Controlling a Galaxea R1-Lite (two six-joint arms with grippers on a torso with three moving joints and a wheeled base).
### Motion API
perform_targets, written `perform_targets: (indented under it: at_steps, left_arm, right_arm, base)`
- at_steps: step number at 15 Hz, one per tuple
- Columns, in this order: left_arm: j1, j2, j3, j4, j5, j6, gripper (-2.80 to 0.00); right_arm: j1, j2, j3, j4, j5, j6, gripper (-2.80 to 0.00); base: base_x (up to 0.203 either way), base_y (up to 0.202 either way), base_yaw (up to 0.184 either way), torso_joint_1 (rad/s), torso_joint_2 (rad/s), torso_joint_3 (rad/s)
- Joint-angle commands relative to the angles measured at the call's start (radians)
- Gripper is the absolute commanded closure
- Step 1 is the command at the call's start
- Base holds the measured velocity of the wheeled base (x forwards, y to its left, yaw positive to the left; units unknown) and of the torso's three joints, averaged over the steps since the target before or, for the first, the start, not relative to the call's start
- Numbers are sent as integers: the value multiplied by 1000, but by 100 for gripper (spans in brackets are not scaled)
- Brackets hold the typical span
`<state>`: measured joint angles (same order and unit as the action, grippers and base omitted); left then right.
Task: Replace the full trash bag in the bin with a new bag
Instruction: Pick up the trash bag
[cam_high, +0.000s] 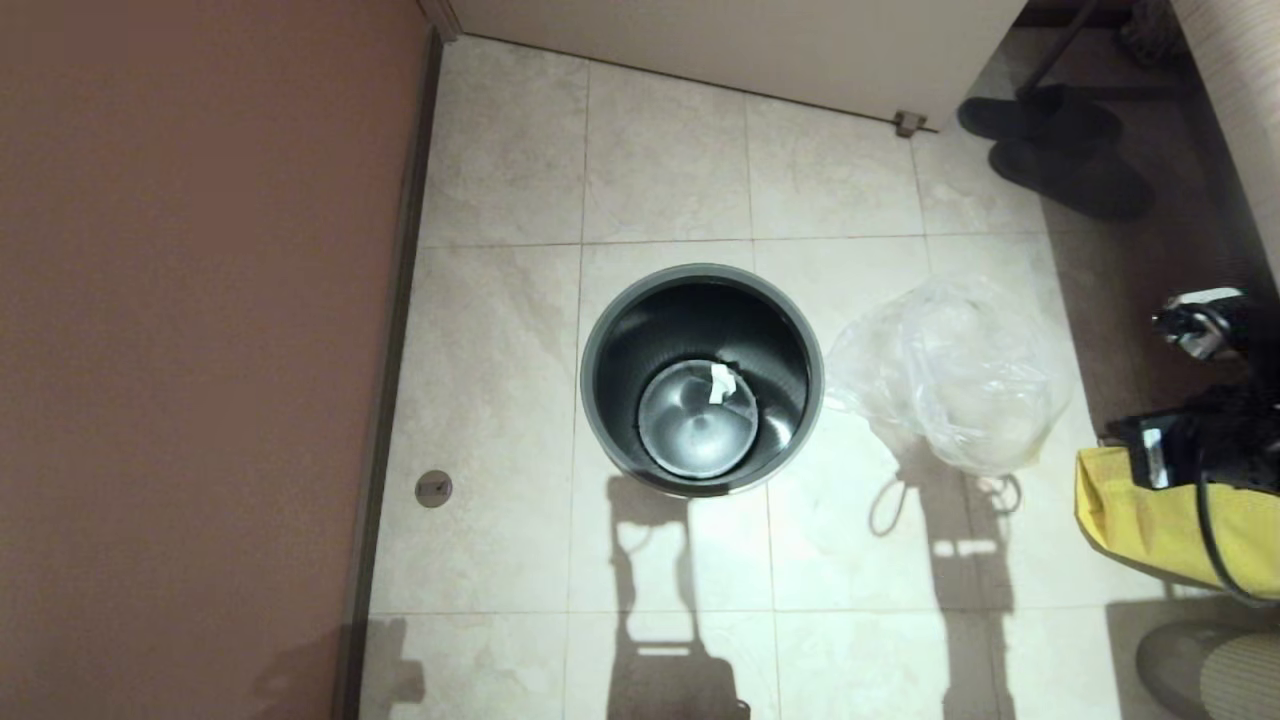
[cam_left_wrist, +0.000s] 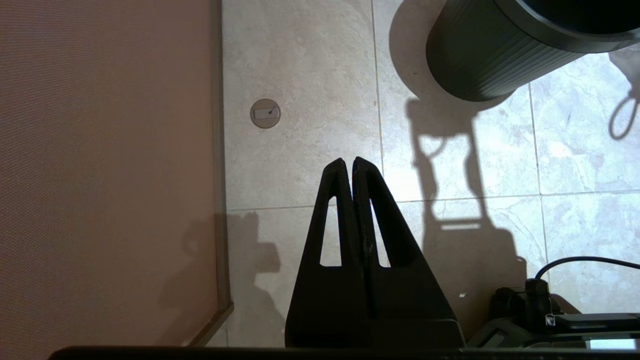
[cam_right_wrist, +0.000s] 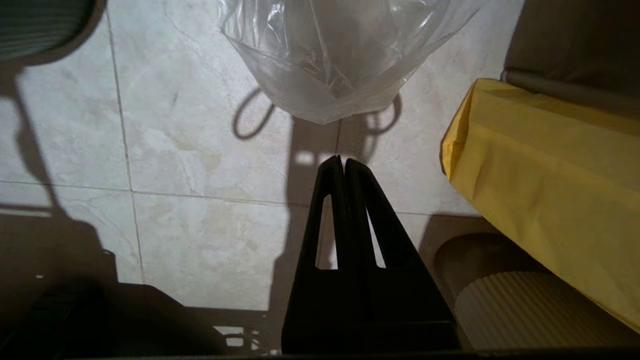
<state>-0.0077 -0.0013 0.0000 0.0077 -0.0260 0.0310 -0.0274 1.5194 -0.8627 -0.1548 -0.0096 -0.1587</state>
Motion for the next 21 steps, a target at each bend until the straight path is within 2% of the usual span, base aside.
perform_targets:
  at_steps: [1, 4, 6, 9, 10, 12, 15, 16, 19, 21]
  left_arm:
    - [0, 1, 0, 0, 0, 0, 0]
    - [0, 1, 0, 0, 0, 0, 0]
    - [0, 1, 0, 0, 0, 0, 0]
    - [0, 1, 0, 0, 0, 0, 0]
    - [0, 1, 0, 0, 0, 0, 0]
    - [0, 1, 0, 0, 0, 0, 0]
    - [0, 1, 0, 0, 0, 0, 0]
    - [0, 1, 0, 0, 0, 0, 0]
    - [0, 1, 0, 0, 0, 0, 0]
    - [0, 1, 0, 0, 0, 0, 0]
  right_arm:
    - [7, 242, -87, -7, 1, -2, 0]
    - [24, 384, -276, -12, 2, 19, 0]
    - [18, 461, -397, 13, 5, 112, 0]
    - [-21, 544, -596, 169, 6, 258, 0]
    - [-42, 559, -656, 218, 6, 283, 0]
    - [-103, 569, -746, 269, 2, 318, 0]
    - [-150, 592, -793, 339, -56, 310, 0]
    - [-162, 607, -812, 353, -69, 308, -280]
    - [-186, 611, -825, 361, -67, 320, -280]
    - [-185, 617, -829, 385, -46, 406, -280]
  base:
    - [0, 0, 0, 0, 0, 0]
    - [0, 0, 0, 0, 0, 0]
    - [0, 0, 0, 0, 0, 0]
    - [0, 0, 0, 0, 0, 0]
    - [0, 0, 0, 0, 0, 0]
    - [0, 0, 0, 0, 0, 0]
    - [0, 0, 0, 0, 0, 0]
    - [0, 0, 0, 0, 0, 0]
    - [0, 0, 0, 0, 0, 0]
    - [0, 0, 0, 0, 0, 0]
